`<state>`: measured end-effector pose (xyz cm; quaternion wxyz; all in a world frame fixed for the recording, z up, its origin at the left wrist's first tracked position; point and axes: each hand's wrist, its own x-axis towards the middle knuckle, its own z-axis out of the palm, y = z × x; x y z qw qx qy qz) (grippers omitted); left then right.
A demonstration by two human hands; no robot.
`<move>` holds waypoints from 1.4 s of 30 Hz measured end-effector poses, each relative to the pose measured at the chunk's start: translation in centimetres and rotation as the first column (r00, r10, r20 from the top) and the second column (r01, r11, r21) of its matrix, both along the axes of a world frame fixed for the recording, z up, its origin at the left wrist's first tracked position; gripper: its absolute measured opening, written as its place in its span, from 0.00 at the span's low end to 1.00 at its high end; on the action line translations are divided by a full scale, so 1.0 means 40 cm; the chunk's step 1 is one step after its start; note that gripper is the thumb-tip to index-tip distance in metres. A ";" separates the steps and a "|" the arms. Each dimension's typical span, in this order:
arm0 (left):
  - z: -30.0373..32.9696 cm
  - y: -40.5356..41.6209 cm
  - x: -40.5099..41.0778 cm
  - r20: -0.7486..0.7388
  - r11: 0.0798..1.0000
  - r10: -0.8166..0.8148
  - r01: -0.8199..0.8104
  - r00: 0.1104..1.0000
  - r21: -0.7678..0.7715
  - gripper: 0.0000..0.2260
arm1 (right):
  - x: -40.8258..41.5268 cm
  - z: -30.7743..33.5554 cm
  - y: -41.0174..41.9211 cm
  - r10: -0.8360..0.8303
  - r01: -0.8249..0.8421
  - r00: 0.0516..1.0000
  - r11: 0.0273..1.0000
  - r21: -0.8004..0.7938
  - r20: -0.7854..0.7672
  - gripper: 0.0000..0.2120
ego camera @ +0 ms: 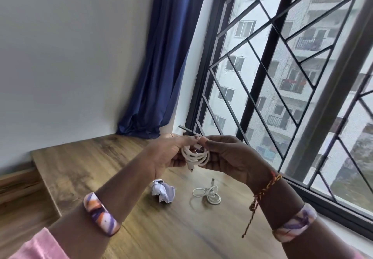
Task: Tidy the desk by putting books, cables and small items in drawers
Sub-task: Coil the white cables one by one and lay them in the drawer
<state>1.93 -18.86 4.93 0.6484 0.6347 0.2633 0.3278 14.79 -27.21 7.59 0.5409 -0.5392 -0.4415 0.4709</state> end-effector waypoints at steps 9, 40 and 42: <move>-0.015 0.023 -0.002 -0.233 0.883 0.064 0.054 0.970 0.467 0.10 | -0.031 -0.056 -0.009 -0.246 0.116 0.313 0.969 0.220 0.917 0.09; 0.012 -0.058 0.005 0.251 0.979 0.089 -0.037 0.964 -0.203 0.22 | -0.100 -0.023 0.004 -0.450 0.178 0.798 0.811 0.557 0.401 0.08; 0.020 -0.057 0.004 0.193 0.987 0.157 -0.150 0.969 -0.053 0.22 | -0.104 -0.020 0.012 -0.478 0.233 0.810 0.794 0.561 0.340 0.10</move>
